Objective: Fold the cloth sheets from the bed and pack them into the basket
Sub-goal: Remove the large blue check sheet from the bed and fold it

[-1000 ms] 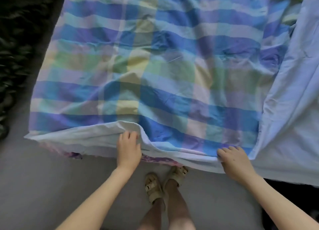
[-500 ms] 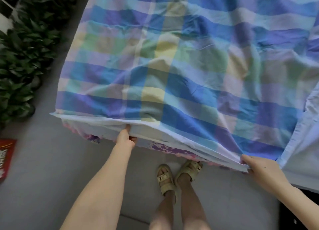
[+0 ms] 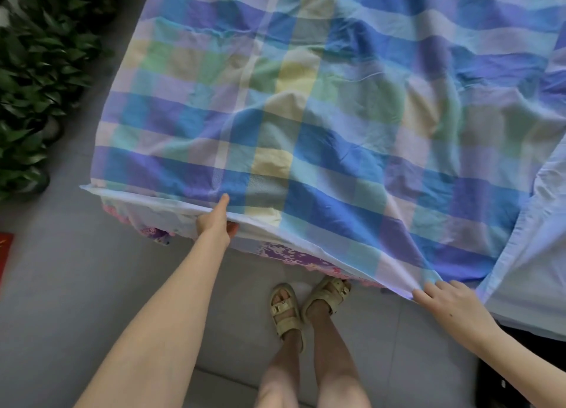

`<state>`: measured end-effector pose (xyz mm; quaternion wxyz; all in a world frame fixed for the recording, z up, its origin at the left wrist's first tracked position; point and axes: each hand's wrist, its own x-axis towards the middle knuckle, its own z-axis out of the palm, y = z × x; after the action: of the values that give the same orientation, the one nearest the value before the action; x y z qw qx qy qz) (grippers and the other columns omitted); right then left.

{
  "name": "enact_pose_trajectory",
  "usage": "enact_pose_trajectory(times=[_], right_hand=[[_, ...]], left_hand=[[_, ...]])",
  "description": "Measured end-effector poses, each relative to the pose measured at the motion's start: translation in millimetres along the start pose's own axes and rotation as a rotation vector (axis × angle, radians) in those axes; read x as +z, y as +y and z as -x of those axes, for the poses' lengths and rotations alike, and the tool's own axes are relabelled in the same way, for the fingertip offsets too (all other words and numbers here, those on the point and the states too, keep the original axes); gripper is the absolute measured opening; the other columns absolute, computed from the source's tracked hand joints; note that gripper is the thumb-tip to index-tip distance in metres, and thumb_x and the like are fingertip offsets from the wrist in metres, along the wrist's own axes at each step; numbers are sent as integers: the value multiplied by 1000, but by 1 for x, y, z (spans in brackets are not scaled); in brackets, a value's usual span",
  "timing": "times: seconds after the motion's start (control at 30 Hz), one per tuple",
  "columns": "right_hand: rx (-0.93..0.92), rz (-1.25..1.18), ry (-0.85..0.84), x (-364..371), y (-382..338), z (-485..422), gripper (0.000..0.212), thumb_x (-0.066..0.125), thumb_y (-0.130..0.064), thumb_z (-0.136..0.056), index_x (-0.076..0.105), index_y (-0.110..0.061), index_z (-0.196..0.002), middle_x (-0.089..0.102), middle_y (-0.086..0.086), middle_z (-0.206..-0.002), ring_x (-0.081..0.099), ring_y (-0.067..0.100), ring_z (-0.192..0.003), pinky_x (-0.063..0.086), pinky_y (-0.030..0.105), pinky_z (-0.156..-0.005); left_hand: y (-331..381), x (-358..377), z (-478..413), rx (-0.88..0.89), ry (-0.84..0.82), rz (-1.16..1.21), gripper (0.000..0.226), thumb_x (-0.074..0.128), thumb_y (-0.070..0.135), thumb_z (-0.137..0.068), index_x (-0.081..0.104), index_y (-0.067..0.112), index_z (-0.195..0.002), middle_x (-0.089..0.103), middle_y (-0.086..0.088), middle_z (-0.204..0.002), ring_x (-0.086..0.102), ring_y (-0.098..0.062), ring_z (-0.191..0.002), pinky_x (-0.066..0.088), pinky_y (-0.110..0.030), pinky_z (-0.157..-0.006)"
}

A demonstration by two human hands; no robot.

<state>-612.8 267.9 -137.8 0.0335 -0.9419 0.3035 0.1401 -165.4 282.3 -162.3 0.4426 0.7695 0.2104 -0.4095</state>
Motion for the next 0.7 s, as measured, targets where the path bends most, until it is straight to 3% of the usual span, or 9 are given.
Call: enact_pose_trajectory(times=[0.07, 0.17, 0.27, 0.33, 0.4, 0.5, 0.57, 0.63, 0.7], right_hand=[[1, -25, -11, 1, 1, 1, 26, 25, -1, -63, 30, -23, -75, 39, 4, -48, 41, 20, -36, 17, 30, -44], [48, -77, -26, -2, 7, 4, 13, 34, -11, -73, 28, -22, -74, 40, 3, -46, 44, 19, -35, 13, 26, -37], [70, -38, -44, 6, 8, 6, 14, 42, -11, -67, 36, -19, -76, 43, 2, -50, 46, 21, -36, -3, 20, -43], [34, -26, -246, 14, 4, 9, 35, 74, -12, -45, 55, -18, -74, 47, 2, -54, 50, 22, -41, 13, 22, -32], [32, -62, -423, 21, 0, 11, 54, 82, -12, -16, 65, -23, -66, 50, -1, -56, 54, 19, -45, 34, 27, -33], [178, -223, -369, -3, -6, 11, 38, 82, -22, -42, 69, -25, -77, 63, -4, -70, 64, 18, -65, 45, 25, -48], [495, -464, -220, -15, 2, 17, 27, 57, -27, -77, 69, -21, -101, 70, 0, -96, 64, 24, -93, 47, 31, -70], [777, -536, -84, -24, 18, 17, 38, 38, -34, -82, 67, -16, -98, 70, 4, -97, 63, 29, -93, 43, 34, -70], [992, -531, 41, -32, 44, 15, 29, 42, -31, -89, 63, -13, -96, 69, 8, -97, 62, 33, -93, 43, 35, -70]], left_hand=[[2, 3, -6, 31, 80, -50, 30, 68, 13, -80, 54, 8, -106, 59, -15, -115, 60, -27, -86, 54, -35, -69], [-14, -13, -10, 80, 247, -185, 40, 60, 15, -88, 51, -4, -122, 57, -16, -122, 61, -33, -102, 52, -39, -85], [-38, -38, -19, 25, 216, -137, 40, 62, 12, -89, 49, -6, -123, 58, -22, -124, 62, -34, -95, 53, -45, -75], [-42, -43, -20, -6, 192, -129, 47, 65, 19, -88, 47, -5, -125, 56, -24, -124, 61, -34, -87, 56, -39, -66], [-34, -37, -13, 137, 291, -371, 57, 63, 22, -88, 37, -6, -130, 49, -25, -131, 58, -39, -101, 55, -40, -79], [-17, -11, 23, 582, 393, -822, 39, 58, 9, -84, 44, -7, -116, 53, -32, -121, 50, -47, -112, 40, -48, -94], [-17, 26, 54, 855, 196, -971, 27, 56, 3, -80, 53, -6, -105, 57, -32, -108, 52, -47, -104, 38, -47, -89], [-28, 68, 81, 1062, -62, -1090, 19, 54, 2, -79, 60, -4, -95, 60, -30, -97, 55, -44, -94, 41, -46, -82], [-46, 114, 111, 1213, -295, -1155, 16, 52, 2, -77, 64, -3, -86, 63, -26, -87, 57, -42, -87, 42, -44, -77]])
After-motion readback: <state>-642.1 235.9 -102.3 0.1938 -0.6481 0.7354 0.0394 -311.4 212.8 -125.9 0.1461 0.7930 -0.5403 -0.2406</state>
